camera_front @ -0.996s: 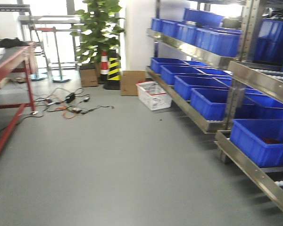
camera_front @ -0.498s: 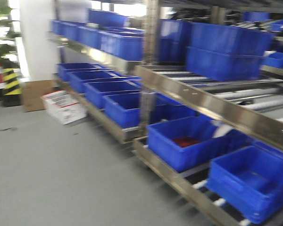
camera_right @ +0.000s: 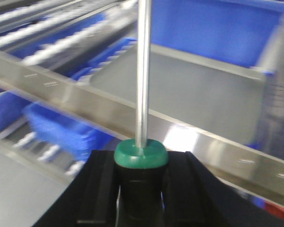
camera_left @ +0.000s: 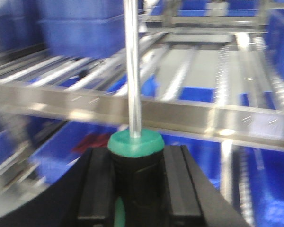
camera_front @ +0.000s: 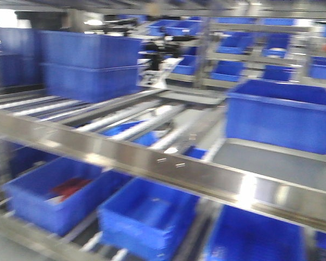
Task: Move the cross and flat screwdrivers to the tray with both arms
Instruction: 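Drive along the blue-bin shelves to the roller rack with the grey tray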
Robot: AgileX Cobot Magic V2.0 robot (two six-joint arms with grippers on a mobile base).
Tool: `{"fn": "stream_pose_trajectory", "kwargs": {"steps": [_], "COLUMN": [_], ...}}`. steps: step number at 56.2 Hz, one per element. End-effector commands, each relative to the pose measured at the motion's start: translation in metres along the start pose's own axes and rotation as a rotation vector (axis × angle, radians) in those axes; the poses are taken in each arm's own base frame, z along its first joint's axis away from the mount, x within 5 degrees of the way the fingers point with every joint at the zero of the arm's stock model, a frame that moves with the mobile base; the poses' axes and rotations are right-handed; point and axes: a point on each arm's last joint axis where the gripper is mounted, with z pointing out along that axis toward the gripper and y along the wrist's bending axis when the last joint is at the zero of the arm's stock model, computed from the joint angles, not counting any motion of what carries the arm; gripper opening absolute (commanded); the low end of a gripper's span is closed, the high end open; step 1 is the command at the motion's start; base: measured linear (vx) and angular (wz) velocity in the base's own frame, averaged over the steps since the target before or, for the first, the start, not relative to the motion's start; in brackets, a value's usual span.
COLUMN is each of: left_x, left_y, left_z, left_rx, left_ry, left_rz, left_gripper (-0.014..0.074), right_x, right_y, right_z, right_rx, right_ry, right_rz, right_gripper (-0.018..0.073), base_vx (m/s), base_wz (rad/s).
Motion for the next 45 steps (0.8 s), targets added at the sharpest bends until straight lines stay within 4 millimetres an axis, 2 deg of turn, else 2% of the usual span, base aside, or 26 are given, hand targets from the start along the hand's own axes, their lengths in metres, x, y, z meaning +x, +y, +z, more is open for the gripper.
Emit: {"fn": "stream_pose_trajectory", "kwargs": {"steps": [1,23,45], "left_x": [-0.0177,-0.0177,-0.0177], "left_y": [0.0000,0.0000,0.0000], "left_z": [-0.0101,-0.0101,-0.0098], "left_rx": [-0.012,-0.012,-0.012], "left_ry": [-0.129,-0.129,-0.128], "left_rz": [-0.020,-0.020,-0.020], "left_gripper": [0.0003,0.0003,0.0003], "right_x": [-0.0184,-0.0183,-0.0185], "right_y": [0.0000,0.0000,0.0000], "right_z": [-0.0128,-0.0128,-0.0128], "right_rx": [-0.003,-0.003,-0.003], "right_ry": [-0.141,-0.140,-0.142], "right_rz": [-0.011,-0.011,-0.011], "right_gripper": [-0.0008,-0.0008,-0.0008], "base_vx": [0.29,0.27,0.26], "base_wz": [-0.85,-0.66,-0.22]}}
